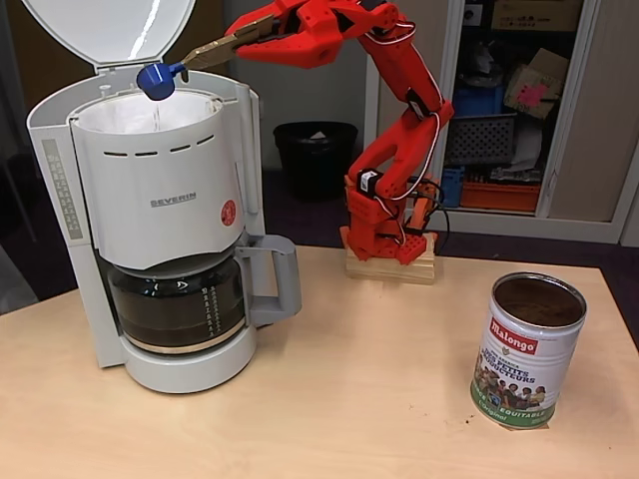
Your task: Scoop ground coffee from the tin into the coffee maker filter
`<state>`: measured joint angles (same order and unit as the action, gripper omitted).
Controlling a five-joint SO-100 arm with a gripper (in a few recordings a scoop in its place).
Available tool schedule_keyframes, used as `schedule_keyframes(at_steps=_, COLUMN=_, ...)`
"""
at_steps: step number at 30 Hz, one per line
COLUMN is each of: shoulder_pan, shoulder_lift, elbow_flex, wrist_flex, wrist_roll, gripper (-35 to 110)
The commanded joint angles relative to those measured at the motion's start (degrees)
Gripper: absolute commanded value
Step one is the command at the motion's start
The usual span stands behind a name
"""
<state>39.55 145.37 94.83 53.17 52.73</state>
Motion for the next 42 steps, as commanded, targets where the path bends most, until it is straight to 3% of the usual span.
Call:
schedule_keyframes(at_steps=1, shoulder_pan=0.44, shoulder_lift=1.05, elbow_flex=-0.70, wrist_flex=0.00, wrist_roll=5.27, gripper=0)
schedule_keyframes(at_steps=22, shoulder_pan=3.43, shoulder_lift=7.47, elbow_flex=3.34, wrist_flex=4.83, wrist_roll=30.85, gripper=0)
schedule_keyframes(at_steps=31, shoulder_pan=5.63, shoulder_lift=8.96, elbow_flex=8.09, wrist_flex=-0.35, wrist_roll=37.35, gripper=0)
schedule_keyframes(at_steps=42, shoulder_pan=6.86, shoulder_lift=7.56, elbow_flex=14.68, wrist_flex=-13.62, wrist_roll=48.69, gripper=0)
